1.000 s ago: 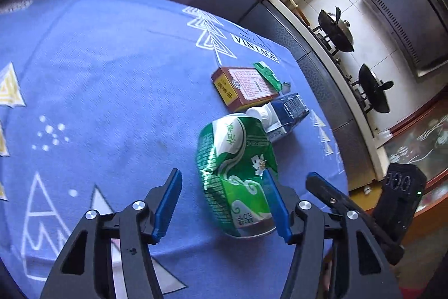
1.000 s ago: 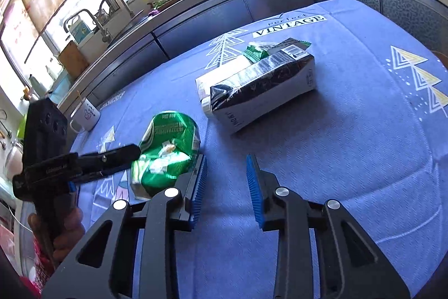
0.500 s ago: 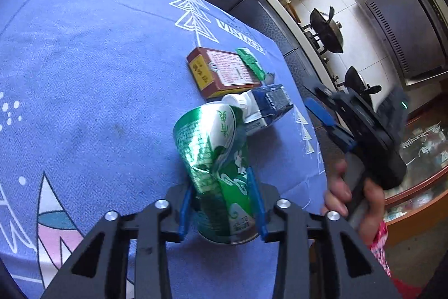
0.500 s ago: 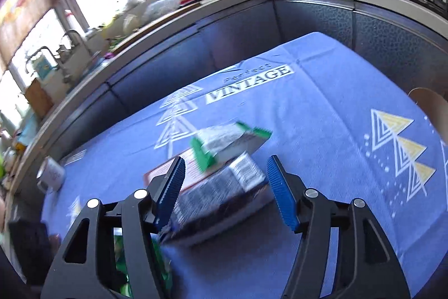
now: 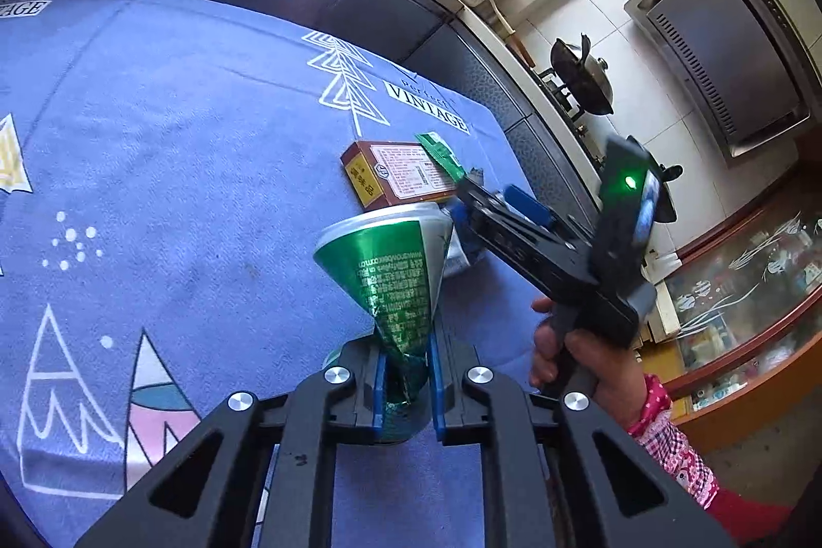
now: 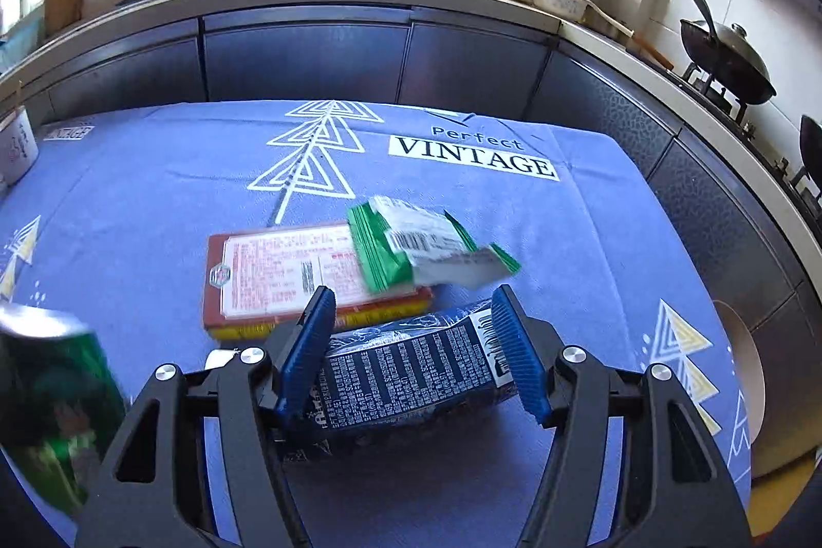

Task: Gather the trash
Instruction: 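Grasp white PURE MILK carton with right tool while left tool holds the can, then lift the can and milk carton off the table with both tools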

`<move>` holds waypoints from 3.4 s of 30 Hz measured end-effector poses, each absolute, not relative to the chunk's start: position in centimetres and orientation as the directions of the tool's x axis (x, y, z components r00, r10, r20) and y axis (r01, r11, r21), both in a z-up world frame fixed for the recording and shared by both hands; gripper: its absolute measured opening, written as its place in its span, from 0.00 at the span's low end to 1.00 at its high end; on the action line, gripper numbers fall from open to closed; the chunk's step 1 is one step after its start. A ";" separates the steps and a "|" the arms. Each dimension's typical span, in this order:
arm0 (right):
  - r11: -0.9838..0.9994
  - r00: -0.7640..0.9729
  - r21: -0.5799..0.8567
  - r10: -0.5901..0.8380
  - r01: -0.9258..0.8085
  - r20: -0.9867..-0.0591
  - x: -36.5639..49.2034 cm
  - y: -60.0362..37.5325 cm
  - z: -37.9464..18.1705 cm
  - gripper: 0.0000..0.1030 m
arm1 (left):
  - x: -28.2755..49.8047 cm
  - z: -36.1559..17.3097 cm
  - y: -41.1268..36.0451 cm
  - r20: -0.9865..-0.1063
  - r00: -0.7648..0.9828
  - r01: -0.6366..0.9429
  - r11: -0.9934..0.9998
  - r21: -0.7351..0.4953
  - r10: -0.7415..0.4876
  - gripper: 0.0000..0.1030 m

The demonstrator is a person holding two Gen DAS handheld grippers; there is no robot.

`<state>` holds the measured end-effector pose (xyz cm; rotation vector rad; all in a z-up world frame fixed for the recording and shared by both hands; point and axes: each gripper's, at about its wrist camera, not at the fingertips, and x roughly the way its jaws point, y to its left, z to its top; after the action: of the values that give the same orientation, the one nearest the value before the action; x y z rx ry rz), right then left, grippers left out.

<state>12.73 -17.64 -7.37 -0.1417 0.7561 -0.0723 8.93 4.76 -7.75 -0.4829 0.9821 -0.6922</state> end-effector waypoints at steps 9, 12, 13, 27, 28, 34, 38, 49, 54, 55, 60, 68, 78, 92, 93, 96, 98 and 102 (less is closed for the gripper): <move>0.998 0.694 -0.055 -0.047 0.010 -0.719 4.1 -23.5 -7.8 0.65 | 9.0 -7.8 3.5 -0.587 0.344 0.326 0.679 -0.658 -0.733 0.13; 0.986 0.685 0.138 0.036 0.094 -0.728 1.9 -26.8 -8.3 0.65 | 9.1 -7.8 2.5 -0.590 0.328 0.341 0.675 -0.654 -0.738 0.13; 0.966 0.681 0.225 0.081 0.125 -0.728 1.4 -28.0 -8.5 0.65 | 9.1 -7.8 2.2 -0.590 0.324 0.348 0.673 -0.653 -0.740 0.13; 0.847 0.687 0.501 0.256 0.179 -0.680 2.4 -29.5 -9.5 0.62 | 10.5 -8.0 -5.2 -0.602 0.154 0.452 0.597 -0.662 -0.784 0.13; 0.849 0.695 0.493 0.239 0.190 -0.679 2.0 -30.0 -9.3 0.62 | 9.8 -8.0 -6.4 -0.599 0.128 0.477 0.579 -0.662 -0.790 0.13; 0.890 0.715 0.411 0.155 0.199 -0.681 0.6 -30.7 -8.4 0.65 | 7.7 -8.2 -9.3 -0.597 0.066 0.519 0.538 -0.664 -0.800 0.13; 0.945 0.717 0.298 0.112 0.139 -0.688 0.6 -28.8 -8.4 0.65 | 7.7 -7.4 -7.3 -0.600 0.132 0.502 0.575 -0.646 -0.789 0.13; 0.998 0.718 0.020 0.062 -0.067 -0.694 2.4 -24.7 -11.4 0.68 | 7.4 -7.8 -1.2 -0.638 0.243 0.383 0.677 -0.629 -0.731 0.13; 0.997 0.753 0.051 0.079 -0.060 -0.654 0.6 -25.2 -11.0 0.49 | 6.9 -7.2 -2.6 -0.651 0.245 0.413 0.685 -0.600 -0.718 0.13; 0.998 0.765 0.039 0.064 -0.051 -0.641 -0.1 -25.1 -10.6 0.49 | 6.8 -6.9 -3.0 -0.653 0.248 0.424 0.686 -0.591 -0.716 0.13; 0.994 0.789 0.111 0.070 -0.002 -0.611 -2.7 -26.3 -9.4 0.48 | 6.2 -5.9 -5.1 -0.660 0.251 0.465 0.686 -0.559 -0.708 0.13; 0.992 0.775 0.124 0.055 0.030 -0.630 -6.5 -26.4 -10.5 0.49 | 5.3 -6.5 -6.9 -0.719 0.286 0.466 0.748 -0.473 -0.633 0.13; 0.992 0.731 0.123 0.059 0.035 -0.680 -6.9 -25.3 -12.4 0.63 | 4.3 -6.2 -6.9 -0.759 0.368 0.451 0.817 -0.359 -0.536 0.13; 0.991 0.721 0.127 0.058 0.043 -0.691 -5.5 -24.9 -12.3 0.69 | 4.0 -6.5 -7.5 -0.778 0.397 0.446 0.843 -0.300 -0.487 0.16; 0.991 0.719 0.128 0.057 0.045 -0.692 -5.5 -24.9 -12.3 0.69 | 4.0 -6.5 -7.5 -0.779 0.396 0.446 0.844 -0.299 -0.486 0.16; 0.990 0.716 0.132 0.056 0.051 -0.696 -5.4 -25.0 -12.5 0.69 | 4.0 -6.7 -7.5 -0.781 0.396 0.445 0.845 -0.297 -0.483 0.16; 0.990 0.713 0.132 0.055 0.054 -0.699 -5.4 -25.1 -12.6 0.69 | 4.0 -6.7 -7.7 -0.782 0.395 0.445 0.845 -0.296 -0.482 0.17; 0.989 0.707 0.135 0.056 0.056 -0.705 -5.2 -25.2 -12.7 0.69 | 4.0 -6.8 -7.8 -0.782 0.393 0.447 0.844 -0.298 -0.484 0.17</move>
<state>-5.18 -25.18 -12.69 0.1506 0.7860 0.0002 3.95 -7.84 -6.83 -0.0414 1.0061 -0.5908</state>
